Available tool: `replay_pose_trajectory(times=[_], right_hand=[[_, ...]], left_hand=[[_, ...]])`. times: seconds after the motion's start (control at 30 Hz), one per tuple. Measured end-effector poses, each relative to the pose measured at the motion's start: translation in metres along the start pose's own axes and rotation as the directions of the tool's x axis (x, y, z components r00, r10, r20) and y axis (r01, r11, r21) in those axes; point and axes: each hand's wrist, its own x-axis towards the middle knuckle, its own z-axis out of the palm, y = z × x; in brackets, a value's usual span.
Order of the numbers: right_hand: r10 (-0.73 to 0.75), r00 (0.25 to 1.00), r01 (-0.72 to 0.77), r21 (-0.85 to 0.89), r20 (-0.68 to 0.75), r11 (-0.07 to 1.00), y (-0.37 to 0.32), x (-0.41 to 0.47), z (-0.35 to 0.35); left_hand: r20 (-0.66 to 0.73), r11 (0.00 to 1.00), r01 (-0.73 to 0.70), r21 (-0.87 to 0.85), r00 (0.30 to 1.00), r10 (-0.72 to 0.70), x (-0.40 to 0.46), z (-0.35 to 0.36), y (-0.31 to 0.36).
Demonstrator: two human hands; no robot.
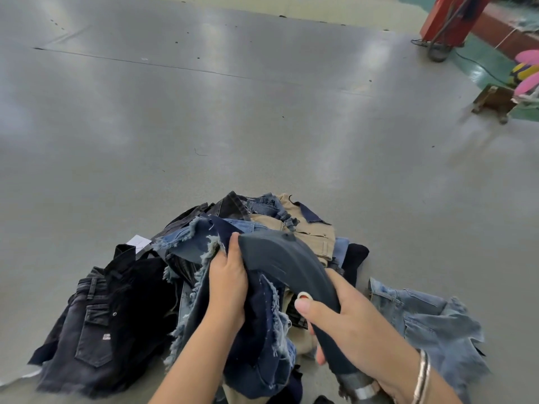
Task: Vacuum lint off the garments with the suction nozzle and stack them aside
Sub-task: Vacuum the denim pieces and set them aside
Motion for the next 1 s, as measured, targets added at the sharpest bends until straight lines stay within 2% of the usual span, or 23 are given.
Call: replay_pose_trajectory(times=[0.1,0.17,0.23,0.33,0.4,0.57,0.67,0.8,0.9,1.0], right_hand=[[-0.015,0.995,0.022,0.068,-0.100,0.997,-0.004,0.008,-0.003],[-0.022,0.991,0.037,0.106,-0.133,0.994,-0.006,0.009,-0.007],[-0.008,0.996,0.020,0.121,-0.094,0.992,-0.004,0.004,-0.010],[0.023,0.999,-0.027,0.095,0.037,0.995,0.002,-0.006,-0.006],[0.019,0.998,-0.022,0.052,0.060,0.998,0.003,-0.007,-0.003],[0.011,0.998,-0.002,0.131,-0.065,0.991,-0.006,0.006,-0.010],[0.000,0.998,0.009,0.135,-0.065,0.991,-0.005,0.003,-0.015],[0.024,0.997,-0.031,0.096,0.076,0.995,0.001,-0.008,-0.012],[0.024,0.993,-0.032,0.067,0.116,0.997,0.002,-0.009,-0.008],[0.020,0.998,-0.023,0.051,0.068,0.998,0.000,-0.002,-0.005]], left_hand=[[0.063,0.999,-0.042,-0.023,0.997,0.043,-0.002,0.005,-0.004],[0.055,0.999,-0.040,-0.026,0.998,0.042,-0.002,0.005,-0.004],[0.026,0.998,-0.022,-0.054,0.999,0.024,0.002,0.003,0.000],[-0.031,0.997,-0.009,-0.078,1.000,0.007,0.011,-0.001,0.010],[-0.037,0.998,0.004,-0.065,0.999,-0.007,0.012,-0.001,0.012],[0.132,1.000,-0.012,0.010,0.991,0.011,0.002,0.004,0.004],[0.053,1.000,-0.022,0.009,0.998,0.021,0.009,-0.001,0.007],[-0.070,0.998,-0.057,0.039,0.996,0.060,0.028,-0.009,0.014],[-0.074,0.992,-0.078,0.096,0.994,0.085,0.030,-0.012,0.014],[-0.024,0.990,-0.075,0.119,0.997,0.079,0.024,-0.008,0.011]])
